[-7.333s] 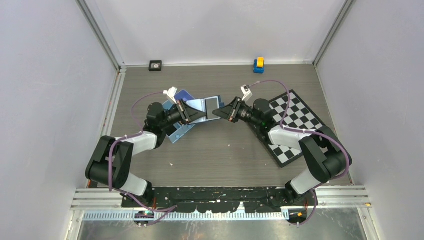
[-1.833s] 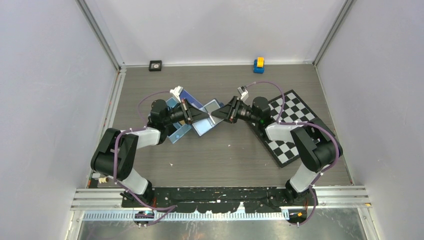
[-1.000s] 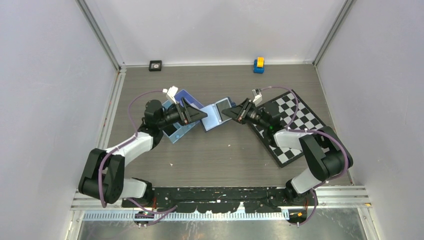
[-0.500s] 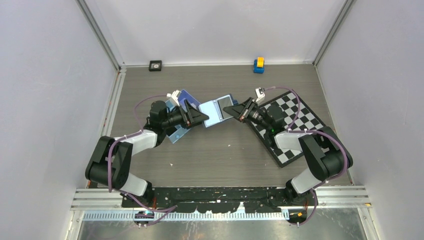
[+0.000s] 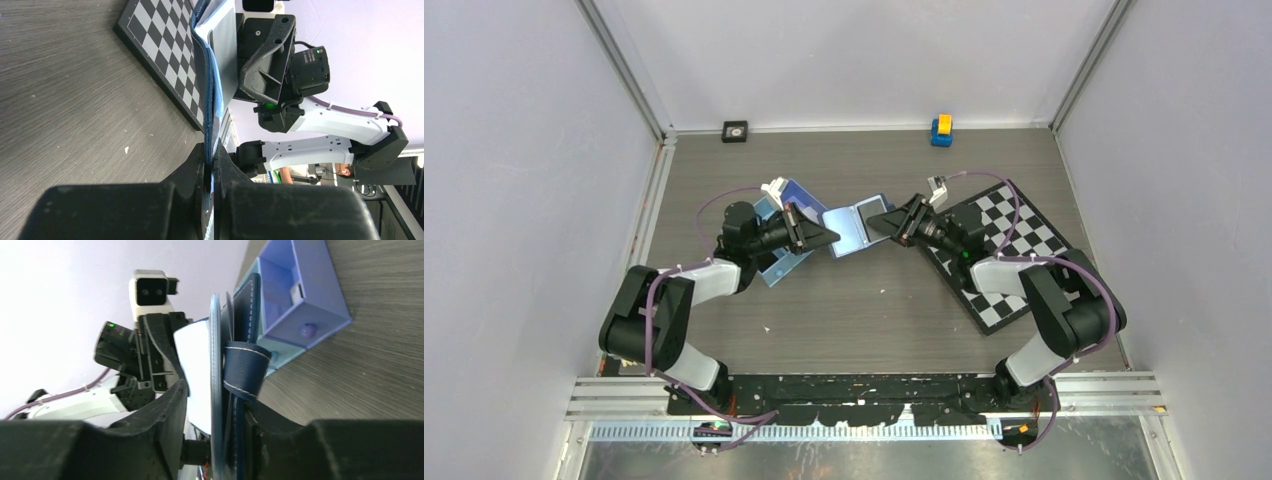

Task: Take the credit cards out of the card holder
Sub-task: Remove the credit card from the card holder.

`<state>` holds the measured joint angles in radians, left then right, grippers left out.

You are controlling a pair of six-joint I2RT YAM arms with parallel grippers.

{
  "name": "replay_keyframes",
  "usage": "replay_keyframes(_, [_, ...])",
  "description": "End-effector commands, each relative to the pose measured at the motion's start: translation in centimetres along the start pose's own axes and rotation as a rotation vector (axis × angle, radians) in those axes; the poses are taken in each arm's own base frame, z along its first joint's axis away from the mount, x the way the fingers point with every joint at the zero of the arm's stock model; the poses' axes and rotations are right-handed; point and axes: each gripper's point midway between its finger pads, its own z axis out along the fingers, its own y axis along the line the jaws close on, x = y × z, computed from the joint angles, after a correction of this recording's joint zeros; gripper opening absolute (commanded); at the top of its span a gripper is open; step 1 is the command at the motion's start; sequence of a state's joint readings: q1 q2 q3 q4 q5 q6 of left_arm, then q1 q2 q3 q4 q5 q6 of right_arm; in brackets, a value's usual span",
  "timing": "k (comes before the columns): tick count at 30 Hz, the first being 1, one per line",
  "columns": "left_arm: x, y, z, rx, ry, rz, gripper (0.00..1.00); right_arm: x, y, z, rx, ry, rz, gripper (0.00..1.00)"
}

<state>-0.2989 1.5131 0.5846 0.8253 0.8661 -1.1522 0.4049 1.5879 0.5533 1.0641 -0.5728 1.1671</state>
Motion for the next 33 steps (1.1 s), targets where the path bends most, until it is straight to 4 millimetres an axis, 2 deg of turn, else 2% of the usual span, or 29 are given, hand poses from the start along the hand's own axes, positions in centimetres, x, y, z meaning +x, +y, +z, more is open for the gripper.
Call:
replay_keyframes(1, [-0.4, -0.8, 0.1, -0.004, 0.043, 0.059, 0.00, -0.4, 0.6, 0.7, 0.061, 0.064, -0.130, 0.46])
replay_keyframes(4, [-0.4, 0.4, -0.2, -0.096, 0.046, 0.086, 0.00, -0.4, 0.4, 1.0, 0.071, 0.094, -0.152, 0.47])
replay_keyframes(15, [-1.0, 0.3, -1.2, -0.186, 0.016, 0.166, 0.00, -1.3, 0.0, 0.4, 0.102, 0.078, -0.160, 0.44])
replay_keyframes(20, [-1.0, 0.3, -1.4, -0.202, 0.015, 0.180, 0.00, -1.3, -0.4, 0.4, 0.119, 0.082, -0.157, 0.31])
replay_keyframes(27, [-1.1, 0.6, -1.5, -0.224, 0.013, 0.178, 0.00, -1.2, -0.2, 0.5, 0.103, 0.088, -0.147, 0.24])
replay_keyframes(31, [-1.3, 0.6, -1.7, -0.237, 0.002, 0.186, 0.00, -1.2, -0.4, 0.5, 0.115, 0.089, -0.146, 0.12])
replay_keyframes(33, [-1.5, 0.8, -1.9, -0.258, -0.011, 0.195, 0.04, -1.2, -0.5, 0.5, 0.124, 0.088, -0.144, 0.07])
